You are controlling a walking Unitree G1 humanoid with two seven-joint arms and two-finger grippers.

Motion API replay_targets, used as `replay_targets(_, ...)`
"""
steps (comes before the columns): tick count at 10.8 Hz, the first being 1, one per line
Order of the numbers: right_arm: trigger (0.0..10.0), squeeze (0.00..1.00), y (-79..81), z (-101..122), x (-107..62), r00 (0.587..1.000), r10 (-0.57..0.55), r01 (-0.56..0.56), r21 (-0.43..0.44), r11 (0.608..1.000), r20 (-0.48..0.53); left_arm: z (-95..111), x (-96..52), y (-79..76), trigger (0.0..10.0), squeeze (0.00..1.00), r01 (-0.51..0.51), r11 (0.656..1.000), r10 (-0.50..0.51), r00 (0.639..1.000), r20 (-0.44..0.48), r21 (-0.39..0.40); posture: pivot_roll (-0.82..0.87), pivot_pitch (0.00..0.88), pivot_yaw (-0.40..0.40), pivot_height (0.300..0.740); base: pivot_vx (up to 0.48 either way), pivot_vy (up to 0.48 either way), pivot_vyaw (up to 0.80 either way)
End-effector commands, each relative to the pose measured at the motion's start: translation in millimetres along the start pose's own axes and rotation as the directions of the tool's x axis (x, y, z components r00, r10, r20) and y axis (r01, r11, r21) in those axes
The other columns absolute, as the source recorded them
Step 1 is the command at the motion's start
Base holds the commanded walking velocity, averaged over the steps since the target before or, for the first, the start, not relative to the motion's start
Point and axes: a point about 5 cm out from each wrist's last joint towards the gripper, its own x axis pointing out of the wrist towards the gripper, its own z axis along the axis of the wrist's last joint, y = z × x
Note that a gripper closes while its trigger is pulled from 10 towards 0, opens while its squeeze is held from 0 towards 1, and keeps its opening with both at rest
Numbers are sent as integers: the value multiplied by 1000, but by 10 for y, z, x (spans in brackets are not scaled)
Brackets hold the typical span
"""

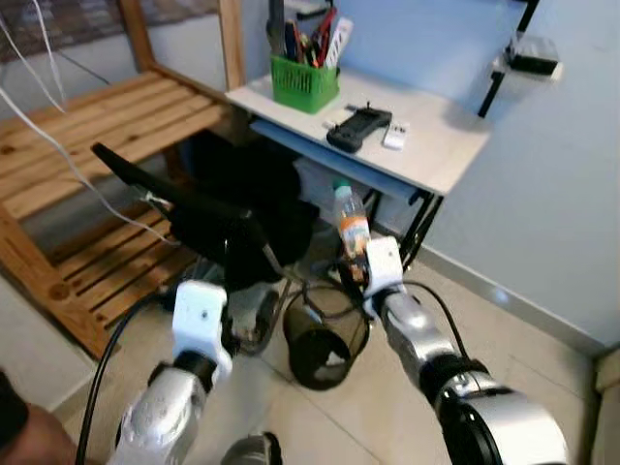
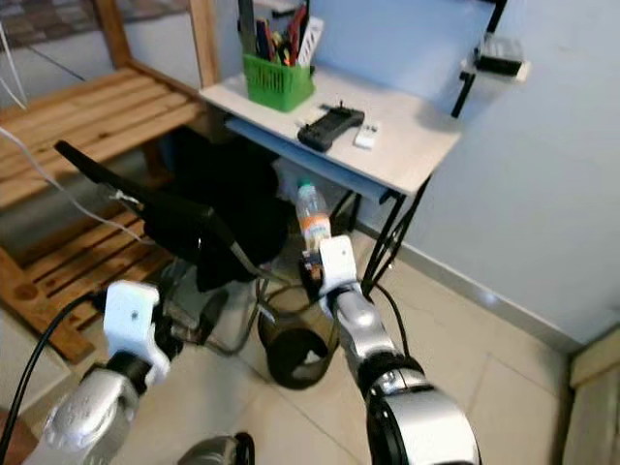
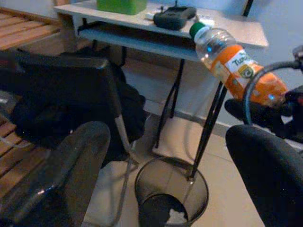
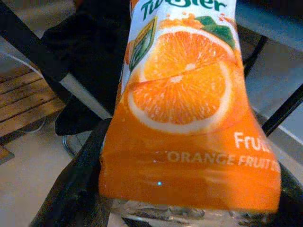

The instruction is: Clean up the room

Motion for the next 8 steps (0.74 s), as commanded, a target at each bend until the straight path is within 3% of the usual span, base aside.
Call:
replay_targets(1,10000,0,4,23,17,1000,-18,18,30,999,-6,48,-73,-47,10000,0,8,1000,-8,1000,3,12,207,112,-1,740,0,0,0)
replay_targets(4,10000,0,94,-85,1,998,-18,20,41,999,-55,130,-306,-152,10000,0,10,1000,-10,1000,-13,14,282,201,15,740,0,0,0)
replay_targets(8,10000,0,-29,-146,-27,994,-63,67,36,997,-91,126,-451,-258,10000,0,-1,1000,2,998,-60,16,281,262,-11,740,0,0,0)
